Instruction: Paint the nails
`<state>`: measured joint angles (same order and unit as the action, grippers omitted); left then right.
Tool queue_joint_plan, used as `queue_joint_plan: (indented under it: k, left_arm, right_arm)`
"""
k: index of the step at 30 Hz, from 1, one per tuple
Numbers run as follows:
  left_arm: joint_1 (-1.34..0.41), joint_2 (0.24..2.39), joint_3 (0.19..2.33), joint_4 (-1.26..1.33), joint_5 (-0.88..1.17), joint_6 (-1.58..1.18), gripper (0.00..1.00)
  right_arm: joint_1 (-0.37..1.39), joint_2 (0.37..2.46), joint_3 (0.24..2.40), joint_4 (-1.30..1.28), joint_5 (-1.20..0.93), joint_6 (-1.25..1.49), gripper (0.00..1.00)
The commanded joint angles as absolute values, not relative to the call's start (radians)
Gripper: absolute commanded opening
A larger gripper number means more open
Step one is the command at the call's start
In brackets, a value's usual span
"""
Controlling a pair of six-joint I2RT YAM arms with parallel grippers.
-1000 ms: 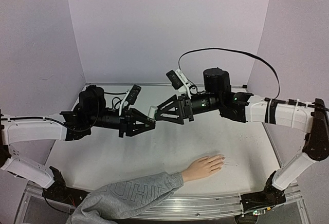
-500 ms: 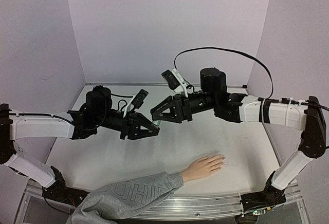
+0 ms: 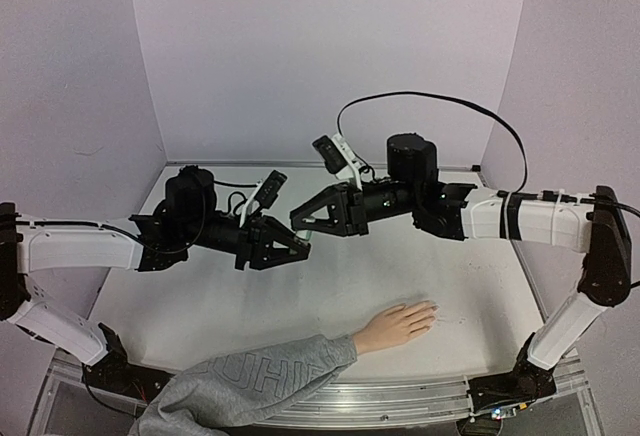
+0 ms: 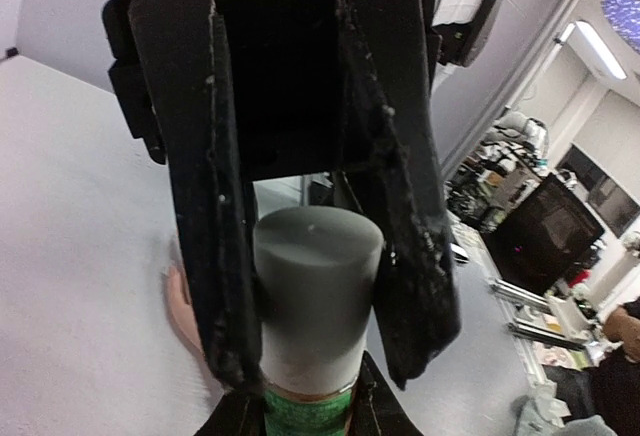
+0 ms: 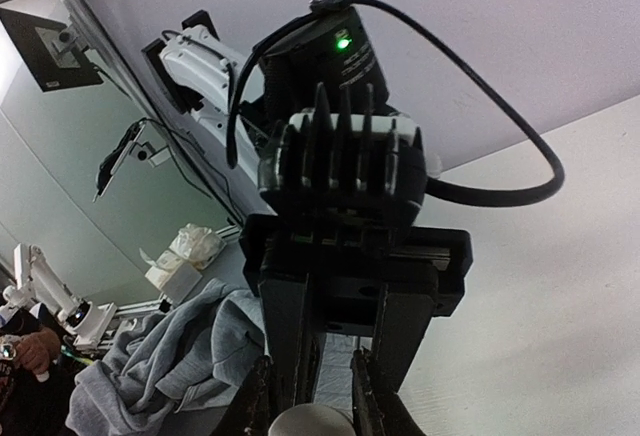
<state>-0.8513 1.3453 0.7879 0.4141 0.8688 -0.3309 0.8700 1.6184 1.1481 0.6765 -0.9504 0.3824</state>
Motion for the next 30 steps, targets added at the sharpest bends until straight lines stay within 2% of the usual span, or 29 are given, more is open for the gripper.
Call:
queue_joint_plan:
  k: [1,3,5,7,10,16,17,20,23,26,28,30]
  left_arm:
    - [-0.850,1.259,0.794,0.485,0.480,-0.241,0.00]
    - [-0.857,1.239,0.782,0.484,0.276,-0.162,0.00]
    - [-0.875,1.250,0.795,0.486,0.081,-0.070,0.00]
    - [-0.907,1.285,0.828,0.489,-0.091,0.042,0.00]
    - [-0.950,1.341,0.875,0.508,-0.244,0.138,0.00]
    - [-0.981,1.348,0.835,0.539,-0.224,0.097,0.00]
    - [-0.984,1.339,0.821,0.537,-0.206,0.087,0.00]
    - [-0.985,1.305,0.773,0.524,-0.165,0.029,0.00]
    - [-0.984,1.276,0.736,0.460,-0.146,-0.052,0.00]
    - [-0.971,1.258,0.750,0.347,-0.073,-0.104,0.00]
    - [-0.944,1.246,0.757,0.302,0.052,-0.136,0.00]
    - [-0.907,1.233,0.755,0.296,0.225,-0.184,0.00]
  right_arm:
    - [0.927,1.607,1.134,0.706,-0.809,0.402,0.00]
    - [0.957,1.608,1.147,0.608,-0.602,0.403,0.00]
    - [1.022,1.626,1.205,0.455,-0.240,0.438,0.00]
    - [1.121,1.669,1.332,0.230,0.190,0.591,0.00]
    - [1.228,1.732,1.460,0.085,0.463,0.737,0.00]
    - [1.248,1.749,1.507,0.101,0.428,0.727,0.00]
    - [1.243,1.742,1.505,0.107,0.401,0.707,0.03]
    - [1.210,1.690,1.473,0.134,0.334,0.651,0.29]
    - [1.167,1.597,1.400,0.159,0.279,0.579,0.49]
    - [1.113,1.520,1.326,0.204,0.112,0.459,0.72]
    - [1.064,1.481,1.276,0.232,-0.062,0.392,0.82]
    - [1.012,1.445,1.220,0.280,-0.239,0.345,0.88]
